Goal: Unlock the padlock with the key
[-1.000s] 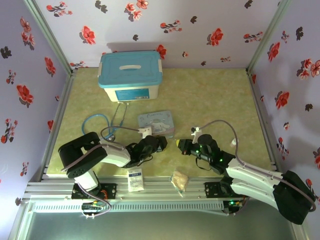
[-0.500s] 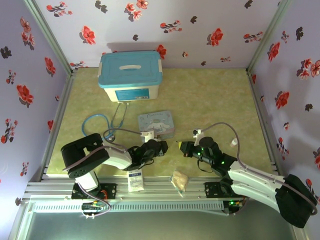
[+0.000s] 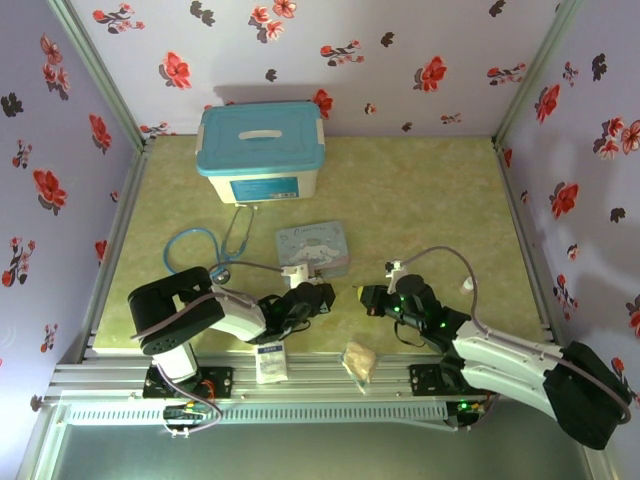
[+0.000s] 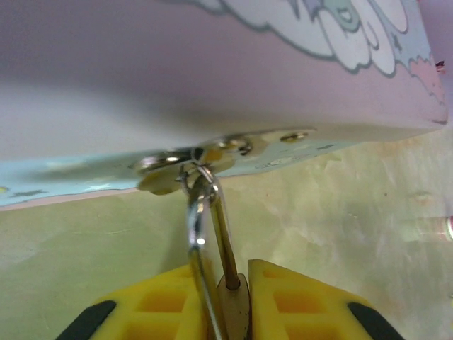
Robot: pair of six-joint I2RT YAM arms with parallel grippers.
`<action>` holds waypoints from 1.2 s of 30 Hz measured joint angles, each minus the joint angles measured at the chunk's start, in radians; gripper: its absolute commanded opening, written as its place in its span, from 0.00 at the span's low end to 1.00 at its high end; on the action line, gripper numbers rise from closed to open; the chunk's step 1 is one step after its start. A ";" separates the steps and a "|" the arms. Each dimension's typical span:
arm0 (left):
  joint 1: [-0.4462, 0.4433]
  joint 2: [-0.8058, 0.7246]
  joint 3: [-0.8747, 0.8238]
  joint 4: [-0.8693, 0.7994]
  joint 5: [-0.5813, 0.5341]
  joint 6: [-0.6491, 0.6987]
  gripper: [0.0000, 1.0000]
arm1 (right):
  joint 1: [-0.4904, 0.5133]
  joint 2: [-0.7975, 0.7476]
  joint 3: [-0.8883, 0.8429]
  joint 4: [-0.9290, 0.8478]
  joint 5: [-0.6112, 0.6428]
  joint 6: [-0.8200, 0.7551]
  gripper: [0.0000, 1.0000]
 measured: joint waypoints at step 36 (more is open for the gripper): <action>0.023 0.069 -0.155 0.470 -0.020 -0.259 0.00 | 0.064 0.606 -0.051 0.692 -0.083 0.486 0.00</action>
